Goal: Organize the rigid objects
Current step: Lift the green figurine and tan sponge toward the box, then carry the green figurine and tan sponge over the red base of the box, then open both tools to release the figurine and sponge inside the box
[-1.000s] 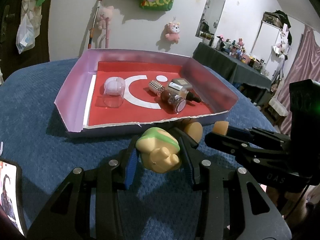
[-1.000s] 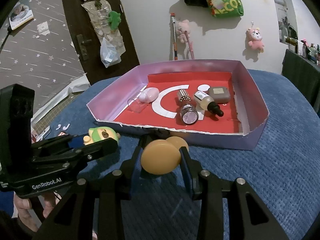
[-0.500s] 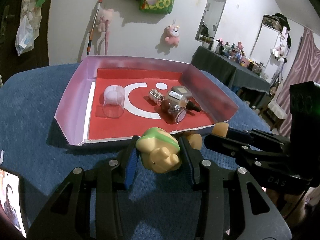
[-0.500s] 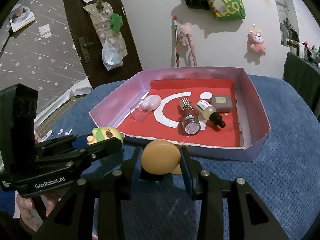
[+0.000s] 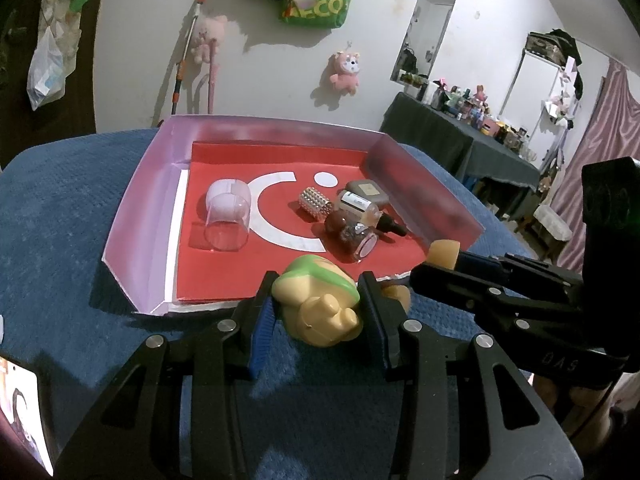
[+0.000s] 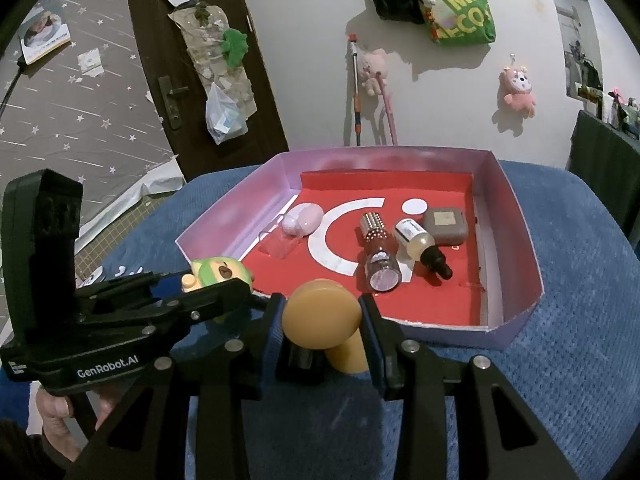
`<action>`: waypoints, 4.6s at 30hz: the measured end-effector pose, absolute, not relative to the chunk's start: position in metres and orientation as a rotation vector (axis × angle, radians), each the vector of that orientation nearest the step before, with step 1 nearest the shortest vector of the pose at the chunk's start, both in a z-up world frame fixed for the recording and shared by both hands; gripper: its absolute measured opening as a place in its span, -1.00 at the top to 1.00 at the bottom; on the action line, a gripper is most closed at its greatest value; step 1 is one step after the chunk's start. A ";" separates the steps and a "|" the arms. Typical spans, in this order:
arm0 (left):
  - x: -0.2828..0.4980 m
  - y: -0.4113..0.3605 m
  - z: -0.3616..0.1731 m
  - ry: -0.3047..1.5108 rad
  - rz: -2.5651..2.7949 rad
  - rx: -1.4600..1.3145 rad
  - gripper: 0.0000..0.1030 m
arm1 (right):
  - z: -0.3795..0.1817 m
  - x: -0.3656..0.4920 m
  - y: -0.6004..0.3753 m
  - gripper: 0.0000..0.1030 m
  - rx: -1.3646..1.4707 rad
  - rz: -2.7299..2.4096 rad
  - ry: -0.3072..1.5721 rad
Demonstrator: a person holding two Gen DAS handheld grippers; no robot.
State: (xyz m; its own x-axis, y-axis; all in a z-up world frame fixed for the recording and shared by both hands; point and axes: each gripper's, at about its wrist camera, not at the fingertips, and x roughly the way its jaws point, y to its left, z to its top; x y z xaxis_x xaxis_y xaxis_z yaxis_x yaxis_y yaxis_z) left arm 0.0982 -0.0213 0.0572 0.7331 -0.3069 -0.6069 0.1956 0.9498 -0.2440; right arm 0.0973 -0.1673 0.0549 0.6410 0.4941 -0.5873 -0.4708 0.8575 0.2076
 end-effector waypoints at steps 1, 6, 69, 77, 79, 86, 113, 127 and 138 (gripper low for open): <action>0.099 -0.021 0.058 0.695 -0.278 -0.169 0.26 | 0.055 0.097 -0.168 0.23 0.038 0.551 0.681; 0.101 -0.021 0.059 0.696 -0.279 -0.169 0.26 | 0.056 0.106 -0.167 0.23 0.041 0.555 0.692; 0.196 0.003 0.027 0.807 -0.204 -0.211 0.27 | 0.009 0.206 -0.143 0.23 -0.031 0.482 0.864; 0.199 0.004 0.022 0.826 -0.206 -0.214 0.27 | 0.008 0.210 -0.138 0.23 -0.054 0.457 0.856; 0.201 0.004 0.020 0.832 -0.199 -0.208 0.27 | 0.008 0.210 -0.138 0.23 -0.053 0.456 0.856; 0.201 0.005 0.019 0.836 -0.200 -0.211 0.27 | 0.008 0.210 -0.138 0.23 -0.050 0.457 0.856; 0.190 0.000 0.023 0.823 -0.166 -0.191 0.27 | 0.015 0.204 -0.139 0.05 -0.035 0.472 0.843; 0.176 0.002 0.036 0.791 -0.157 -0.193 -0.20 | 0.029 0.183 -0.143 -0.20 -0.031 0.488 0.791; 0.165 -0.001 0.047 0.761 -0.167 -0.189 -0.48 | 0.039 0.164 -0.148 -0.58 -0.039 0.491 0.737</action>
State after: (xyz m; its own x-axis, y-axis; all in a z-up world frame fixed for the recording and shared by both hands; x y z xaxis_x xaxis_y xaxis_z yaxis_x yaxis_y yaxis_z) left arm 0.1646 -0.0009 0.0468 0.7121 -0.2180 -0.6674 0.0819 0.9699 -0.2294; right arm 0.1643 -0.1485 0.0395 0.6325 0.4161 -0.6533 -0.4429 0.8862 0.1357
